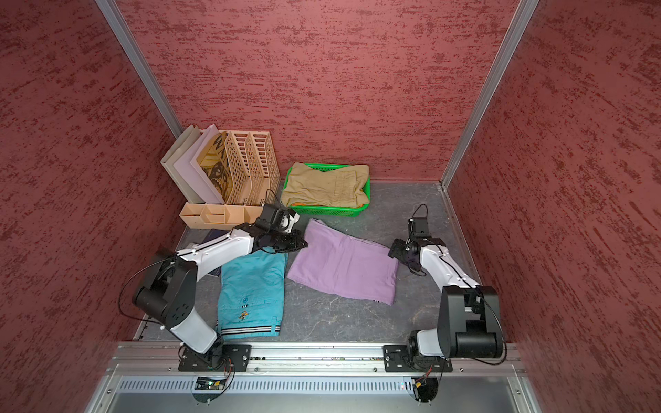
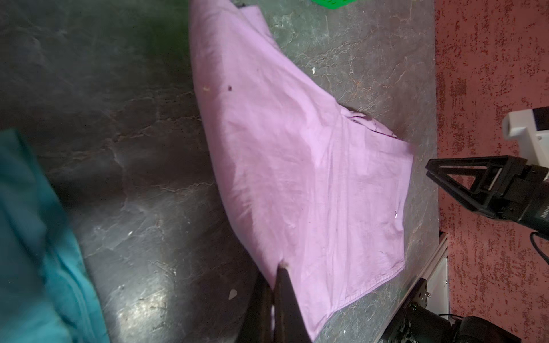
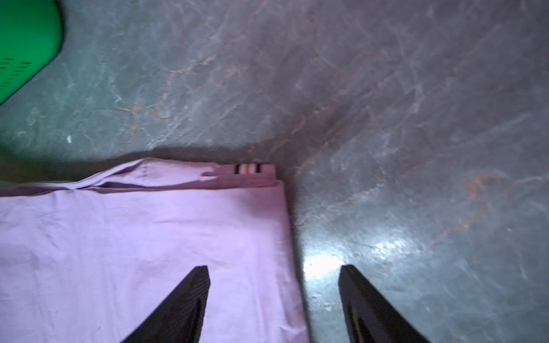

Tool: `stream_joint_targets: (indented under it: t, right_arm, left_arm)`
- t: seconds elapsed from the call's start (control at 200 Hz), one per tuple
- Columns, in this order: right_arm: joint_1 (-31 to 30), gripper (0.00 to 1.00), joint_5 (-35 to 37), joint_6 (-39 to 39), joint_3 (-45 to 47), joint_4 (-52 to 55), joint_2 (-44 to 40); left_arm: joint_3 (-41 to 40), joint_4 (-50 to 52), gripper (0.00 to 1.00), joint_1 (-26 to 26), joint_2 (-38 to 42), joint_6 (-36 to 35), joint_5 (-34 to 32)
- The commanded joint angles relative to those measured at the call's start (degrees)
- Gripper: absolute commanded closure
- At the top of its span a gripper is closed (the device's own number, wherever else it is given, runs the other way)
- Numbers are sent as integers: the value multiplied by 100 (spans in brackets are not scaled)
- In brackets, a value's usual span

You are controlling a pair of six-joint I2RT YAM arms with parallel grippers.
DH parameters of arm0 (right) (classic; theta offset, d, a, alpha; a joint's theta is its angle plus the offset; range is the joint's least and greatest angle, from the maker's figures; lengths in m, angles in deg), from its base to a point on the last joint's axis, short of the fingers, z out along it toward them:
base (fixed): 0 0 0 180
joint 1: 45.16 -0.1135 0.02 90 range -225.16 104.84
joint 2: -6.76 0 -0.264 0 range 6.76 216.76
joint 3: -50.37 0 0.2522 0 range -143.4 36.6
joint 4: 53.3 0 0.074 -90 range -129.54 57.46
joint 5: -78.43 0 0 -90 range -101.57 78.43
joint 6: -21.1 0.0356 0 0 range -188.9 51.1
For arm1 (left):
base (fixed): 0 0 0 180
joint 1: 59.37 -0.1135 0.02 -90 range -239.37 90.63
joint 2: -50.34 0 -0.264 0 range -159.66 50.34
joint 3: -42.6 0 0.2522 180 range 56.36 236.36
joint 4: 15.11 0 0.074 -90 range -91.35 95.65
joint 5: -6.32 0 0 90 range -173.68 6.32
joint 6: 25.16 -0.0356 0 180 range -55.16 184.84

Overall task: Put the folded long pants in the basket
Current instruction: Pick up the long pant at the center of the board.

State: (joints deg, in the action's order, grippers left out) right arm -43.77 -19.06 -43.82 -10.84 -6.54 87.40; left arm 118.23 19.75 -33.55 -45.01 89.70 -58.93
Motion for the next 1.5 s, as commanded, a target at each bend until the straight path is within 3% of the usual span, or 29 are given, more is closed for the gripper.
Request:
stream_joint_targets:
  t: [0.0, 0.215, 0.516, 0.836, 1.012, 1.182, 1.498]
  right_arm:
    - [2, 25, -172, 203, 194, 104, 48]
    - [-76, 28, -1484, 497, 864, -505, 367]
    - [-289, 37, -1611, 449, 929, -471, 585]
    - [-391, 71, -1608, 116, 513, -246, 978]
    - [-401, 100, -1668, 26, 379, -312, 1115]
    - [-402, 100, -1783, 47, 359, -408, 1054]
    - [-401, 100, -1595, -47, 347, 214, -83]
  left_arm:
    - [-93, 298, 100, -7, -177, -7, -189]
    - [-66, 281, 100, -16, -409, -93, -269]
    - [-35, 321, 100, -58, -476, -164, -287]
    - [-56, 308, 100, -77, -524, -192, -282]
    - [-55, 296, 100, -95, -546, -183, -254]
    - [-43, 319, 100, -95, -417, -175, -166]
    - [-28, 705, 100, -34, 402, -95, 163]
